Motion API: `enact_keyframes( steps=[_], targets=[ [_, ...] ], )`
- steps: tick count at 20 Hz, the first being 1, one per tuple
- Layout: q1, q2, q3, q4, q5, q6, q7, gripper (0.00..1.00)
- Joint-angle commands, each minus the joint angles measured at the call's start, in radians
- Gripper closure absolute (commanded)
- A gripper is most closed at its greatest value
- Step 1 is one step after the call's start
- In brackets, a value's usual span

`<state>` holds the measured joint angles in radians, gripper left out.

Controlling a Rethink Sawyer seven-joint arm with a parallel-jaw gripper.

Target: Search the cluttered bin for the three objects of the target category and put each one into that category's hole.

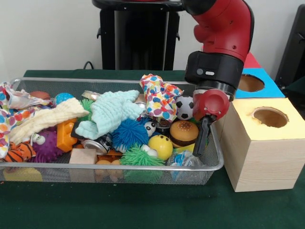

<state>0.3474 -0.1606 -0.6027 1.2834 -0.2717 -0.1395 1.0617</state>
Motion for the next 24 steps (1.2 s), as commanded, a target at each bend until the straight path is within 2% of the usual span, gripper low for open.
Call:
enact_keyframes(
  steps=[1,6,12,24],
  targets=[
    [-0.266,-0.252,0.433,0.130,-0.148,0.291,-0.055,0.00],
    [-0.300,-0.253,0.455,0.148,-0.209,0.249,-0.036,0.00],
    [-0.265,-0.224,0.417,0.126,-0.255,0.229,0.022,0.00],
    [-0.262,-0.214,0.410,0.121,-0.309,0.215,0.062,0.00]
  ],
)
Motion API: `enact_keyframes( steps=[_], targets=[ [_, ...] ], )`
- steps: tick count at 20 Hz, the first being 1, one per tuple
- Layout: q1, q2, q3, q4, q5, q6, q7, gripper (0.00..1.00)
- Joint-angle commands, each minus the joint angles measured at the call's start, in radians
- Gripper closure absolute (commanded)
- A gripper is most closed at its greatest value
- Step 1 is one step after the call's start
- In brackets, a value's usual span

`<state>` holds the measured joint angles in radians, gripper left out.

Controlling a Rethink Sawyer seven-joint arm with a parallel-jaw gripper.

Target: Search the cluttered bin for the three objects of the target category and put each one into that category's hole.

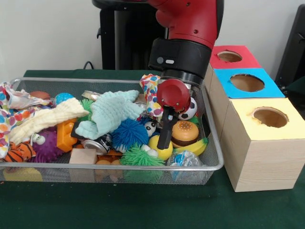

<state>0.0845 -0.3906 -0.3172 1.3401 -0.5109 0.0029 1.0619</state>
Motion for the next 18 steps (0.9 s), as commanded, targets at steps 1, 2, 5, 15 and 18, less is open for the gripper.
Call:
enact_keyframes(
  steps=[1,2,5,15,18],
  targets=[
    [0.013,0.018,0.124,0.054,-0.061,0.086,0.066,0.00],
    [0.015,0.018,0.123,0.053,-0.061,0.088,0.068,0.00],
    [0.015,0.018,0.122,0.054,-0.065,0.084,0.071,0.00],
    [0.061,0.056,0.055,0.071,-0.050,0.011,0.138,0.00],
    [0.087,0.078,0.020,0.080,-0.039,-0.025,0.168,0.00]
  ],
)
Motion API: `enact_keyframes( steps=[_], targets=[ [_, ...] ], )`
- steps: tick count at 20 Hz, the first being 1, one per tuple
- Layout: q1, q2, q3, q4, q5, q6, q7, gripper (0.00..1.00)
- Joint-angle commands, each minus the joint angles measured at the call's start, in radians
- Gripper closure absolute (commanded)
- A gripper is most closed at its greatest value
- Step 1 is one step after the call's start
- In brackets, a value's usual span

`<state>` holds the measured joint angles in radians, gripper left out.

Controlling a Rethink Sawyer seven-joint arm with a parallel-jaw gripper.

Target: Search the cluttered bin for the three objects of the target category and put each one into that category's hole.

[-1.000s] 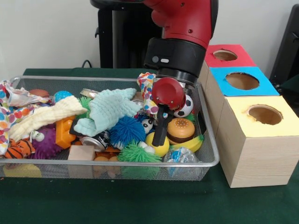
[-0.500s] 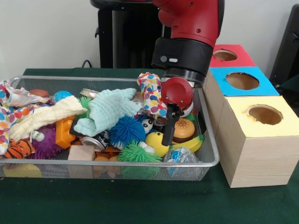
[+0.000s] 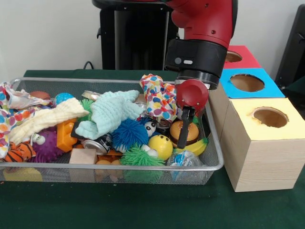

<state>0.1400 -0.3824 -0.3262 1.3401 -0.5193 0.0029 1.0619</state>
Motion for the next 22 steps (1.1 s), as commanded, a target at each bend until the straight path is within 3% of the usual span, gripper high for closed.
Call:
enact_keyframes(
  steps=[1,12,22],
  targets=[
    [0.044,0.081,0.012,0.083,-0.023,-0.039,0.180,0.00],
    [0.091,0.136,-0.041,0.097,0.023,-0.119,0.224,0.00],
    [0.074,0.133,-0.010,0.082,0.031,-0.109,0.214,0.00]
  ],
)
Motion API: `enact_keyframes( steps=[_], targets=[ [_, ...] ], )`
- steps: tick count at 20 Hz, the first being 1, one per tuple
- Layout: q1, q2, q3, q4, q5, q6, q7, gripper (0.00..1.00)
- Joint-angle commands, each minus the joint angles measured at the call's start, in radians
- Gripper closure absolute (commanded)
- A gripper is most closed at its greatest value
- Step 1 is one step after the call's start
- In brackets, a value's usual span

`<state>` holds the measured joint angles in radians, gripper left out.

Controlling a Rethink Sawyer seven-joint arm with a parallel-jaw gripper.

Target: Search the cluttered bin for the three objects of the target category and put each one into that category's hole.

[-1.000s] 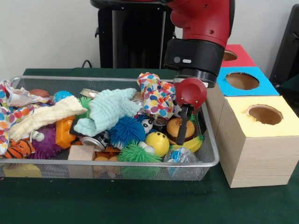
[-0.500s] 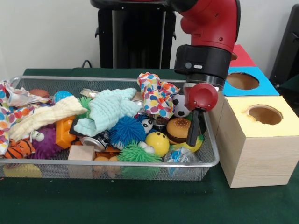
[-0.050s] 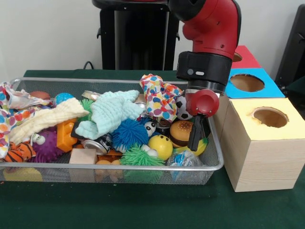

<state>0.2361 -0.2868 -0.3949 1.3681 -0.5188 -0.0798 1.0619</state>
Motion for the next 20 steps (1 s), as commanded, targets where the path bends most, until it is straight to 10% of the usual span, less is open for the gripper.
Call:
enact_keyframes(
  steps=[1,20],
  targets=[
    [-0.024,0.039,0.062,0.052,0.034,-0.026,0.216,0.00],
    [0.046,0.091,-0.002,0.041,0.150,-0.056,0.247,0.00]
  ],
)
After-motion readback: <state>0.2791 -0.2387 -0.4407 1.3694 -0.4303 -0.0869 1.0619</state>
